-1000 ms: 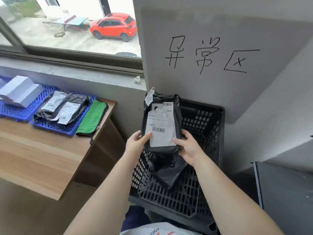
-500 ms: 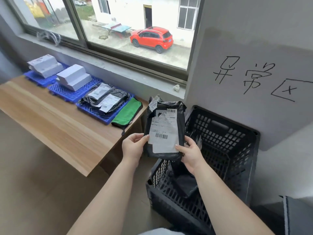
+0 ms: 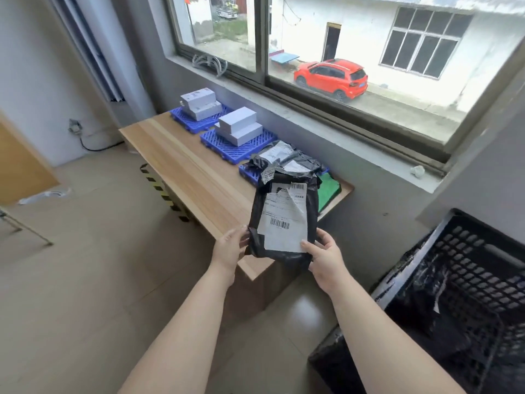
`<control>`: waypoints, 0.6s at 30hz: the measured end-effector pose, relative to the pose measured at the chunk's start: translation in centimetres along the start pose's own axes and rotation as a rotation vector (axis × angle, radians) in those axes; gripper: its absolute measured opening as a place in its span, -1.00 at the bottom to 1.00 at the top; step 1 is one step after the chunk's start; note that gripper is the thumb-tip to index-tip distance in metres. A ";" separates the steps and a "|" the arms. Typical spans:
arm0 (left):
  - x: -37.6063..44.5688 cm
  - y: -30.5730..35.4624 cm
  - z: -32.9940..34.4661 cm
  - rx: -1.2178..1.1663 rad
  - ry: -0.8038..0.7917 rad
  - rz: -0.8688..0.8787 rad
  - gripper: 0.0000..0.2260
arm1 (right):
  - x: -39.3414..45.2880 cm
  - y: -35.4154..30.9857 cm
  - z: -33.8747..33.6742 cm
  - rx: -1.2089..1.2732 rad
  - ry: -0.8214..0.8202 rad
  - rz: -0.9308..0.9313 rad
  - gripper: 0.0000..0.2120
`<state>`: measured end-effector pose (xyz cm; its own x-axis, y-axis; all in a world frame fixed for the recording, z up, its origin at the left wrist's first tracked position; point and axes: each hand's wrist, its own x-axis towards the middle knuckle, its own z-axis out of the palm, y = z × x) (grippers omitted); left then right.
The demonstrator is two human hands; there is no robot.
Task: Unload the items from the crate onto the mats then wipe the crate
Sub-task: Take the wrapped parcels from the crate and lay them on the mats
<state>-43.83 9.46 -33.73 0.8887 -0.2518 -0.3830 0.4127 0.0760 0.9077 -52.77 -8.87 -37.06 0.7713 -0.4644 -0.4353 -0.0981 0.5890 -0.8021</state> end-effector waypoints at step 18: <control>8.7 4.1 -21.4 -0.068 0.023 -0.068 -0.56 | 4.2 9.6 21.9 -0.067 -0.170 0.116 -0.70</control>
<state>-30.16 28.21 -37.00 0.8623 -0.2362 -0.4479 0.4840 0.1248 0.8661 -36.68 9.31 -37.66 0.8470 -0.2743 -0.4553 -0.2292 0.5843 -0.7785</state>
